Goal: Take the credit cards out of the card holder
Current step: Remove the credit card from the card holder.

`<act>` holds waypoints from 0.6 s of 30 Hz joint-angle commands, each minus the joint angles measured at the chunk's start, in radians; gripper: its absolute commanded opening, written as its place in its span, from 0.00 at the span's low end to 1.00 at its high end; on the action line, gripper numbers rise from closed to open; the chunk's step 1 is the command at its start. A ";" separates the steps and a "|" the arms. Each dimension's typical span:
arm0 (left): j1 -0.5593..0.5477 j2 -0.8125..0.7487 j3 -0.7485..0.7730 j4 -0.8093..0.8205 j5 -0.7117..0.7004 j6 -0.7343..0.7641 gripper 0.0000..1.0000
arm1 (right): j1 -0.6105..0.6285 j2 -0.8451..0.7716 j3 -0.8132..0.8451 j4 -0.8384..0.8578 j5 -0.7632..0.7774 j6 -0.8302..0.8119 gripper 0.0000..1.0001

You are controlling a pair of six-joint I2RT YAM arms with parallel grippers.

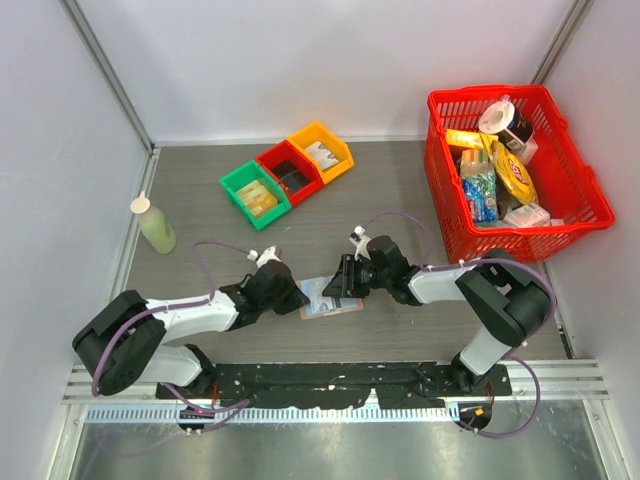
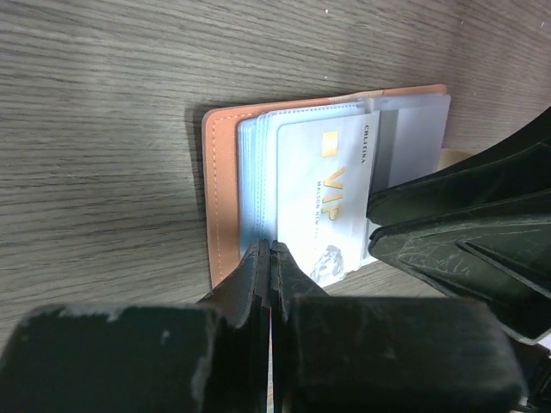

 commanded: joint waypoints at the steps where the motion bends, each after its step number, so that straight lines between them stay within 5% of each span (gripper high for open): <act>1: -0.002 0.016 -0.029 0.007 -0.025 -0.032 0.00 | 0.003 0.026 -0.010 0.100 -0.013 0.024 0.40; 6: -0.001 0.027 -0.026 0.005 -0.022 -0.032 0.00 | 0.003 0.030 -0.012 0.114 -0.013 0.023 0.37; 18: -0.001 0.053 -0.012 0.002 -0.006 -0.029 0.00 | 0.000 0.033 -0.019 0.182 -0.044 0.024 0.14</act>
